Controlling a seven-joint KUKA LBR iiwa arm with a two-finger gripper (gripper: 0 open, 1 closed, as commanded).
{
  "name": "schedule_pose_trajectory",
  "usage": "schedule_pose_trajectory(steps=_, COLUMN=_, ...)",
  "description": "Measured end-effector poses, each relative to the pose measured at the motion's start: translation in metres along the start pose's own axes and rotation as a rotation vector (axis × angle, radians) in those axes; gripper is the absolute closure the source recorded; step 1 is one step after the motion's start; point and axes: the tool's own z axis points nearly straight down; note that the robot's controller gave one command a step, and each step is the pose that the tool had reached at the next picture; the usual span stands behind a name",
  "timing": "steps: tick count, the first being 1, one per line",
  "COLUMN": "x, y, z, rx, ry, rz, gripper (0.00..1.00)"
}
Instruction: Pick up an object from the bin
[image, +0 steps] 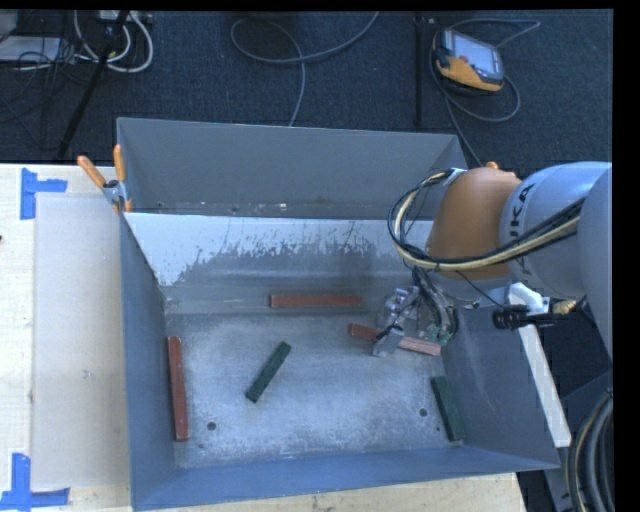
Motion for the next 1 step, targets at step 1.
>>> schedule_pose_trajectory(steps=1, x=-0.0001, y=0.0043, z=-0.1368, rx=-0.001, ry=-0.011, rz=-0.067, gripper=1.0)
